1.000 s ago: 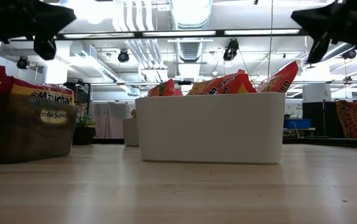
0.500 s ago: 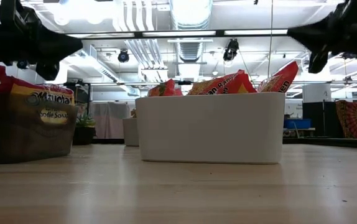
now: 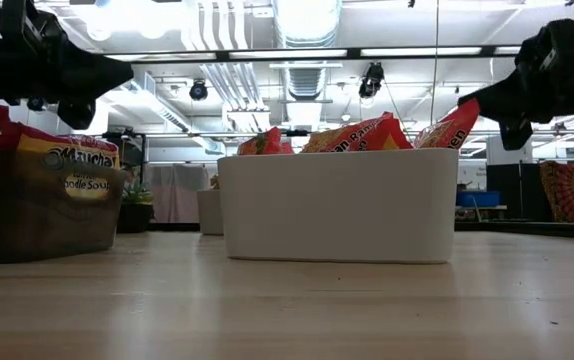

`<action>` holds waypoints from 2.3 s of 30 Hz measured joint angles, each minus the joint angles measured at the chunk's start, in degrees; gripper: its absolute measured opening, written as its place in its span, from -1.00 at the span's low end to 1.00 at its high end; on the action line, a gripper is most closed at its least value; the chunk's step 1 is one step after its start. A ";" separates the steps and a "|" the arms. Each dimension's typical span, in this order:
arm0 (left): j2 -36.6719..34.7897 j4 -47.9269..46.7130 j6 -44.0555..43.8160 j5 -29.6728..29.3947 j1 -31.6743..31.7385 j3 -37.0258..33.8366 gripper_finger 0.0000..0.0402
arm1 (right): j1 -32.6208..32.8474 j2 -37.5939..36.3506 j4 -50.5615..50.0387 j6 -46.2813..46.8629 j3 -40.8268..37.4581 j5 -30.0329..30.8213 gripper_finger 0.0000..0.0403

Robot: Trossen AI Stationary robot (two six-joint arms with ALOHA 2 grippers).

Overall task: Sort Maruchan noodles
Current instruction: Return to Home Position

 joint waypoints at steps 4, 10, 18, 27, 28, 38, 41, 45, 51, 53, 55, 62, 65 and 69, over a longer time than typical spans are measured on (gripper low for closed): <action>-0.02 0.13 0.00 0.00 0.00 0.22 -0.81 | 0.00 0.10 -1.02 -0.01 -0.01 -0.10 -0.96; 0.24 0.03 0.00 0.00 0.00 0.22 -0.81 | 0.00 -2.63 0.16 -0.01 -0.04 -0.02 -0.96; 0.28 0.07 0.00 -0.01 0.00 0.26 -0.81 | 0.00 -2.16 -0.12 -0.01 -0.04 -0.04 -0.96; 0.33 0.08 0.00 0.00 0.00 0.28 -0.81 | 0.00 -2.08 -0.19 0.00 -0.07 -0.02 -0.96; 0.33 0.09 0.00 0.00 -0.01 0.28 -0.81 | 0.00 -2.10 -0.19 -0.01 -0.07 -0.02 -0.96; 0.35 0.09 0.00 0.00 0.00 0.30 -0.81 | 0.00 -2.10 -0.19 -0.01 -0.07 -0.02 -0.96; 0.35 0.09 0.00 0.00 0.00 0.30 -0.81 | 0.00 -2.10 -0.19 -0.01 -0.07 -0.02 -0.96; 0.35 0.09 0.01 0.00 0.00 0.30 -0.81 | 0.00 -2.10 -0.19 0.00 -0.09 -0.02 -0.96; 0.35 0.09 0.00 -0.01 0.00 0.33 -0.81 | 0.00 -2.10 -0.19 -0.01 -0.09 -0.02 -0.96; 0.35 0.09 0.00 0.00 0.00 0.33 -0.81 | 0.00 -2.10 -0.19 0.00 -0.09 -0.02 -0.96; 0.35 0.09 0.00 0.00 0.00 0.33 -0.81 | 0.00 -2.09 -0.19 -0.01 -0.09 -0.01 -0.96; 0.35 0.09 0.00 0.00 0.00 0.33 -0.81 | 0.00 -2.10 -0.19 -0.02 -0.09 0.00 -0.96; 0.35 0.09 0.01 0.00 0.00 0.33 -0.81 | 0.00 -2.08 -0.19 -0.02 -0.09 -0.02 -0.96; 0.35 0.09 0.00 0.00 0.00 0.33 -0.81 | 0.00 -2.10 -0.19 0.00 -0.09 -0.02 -0.96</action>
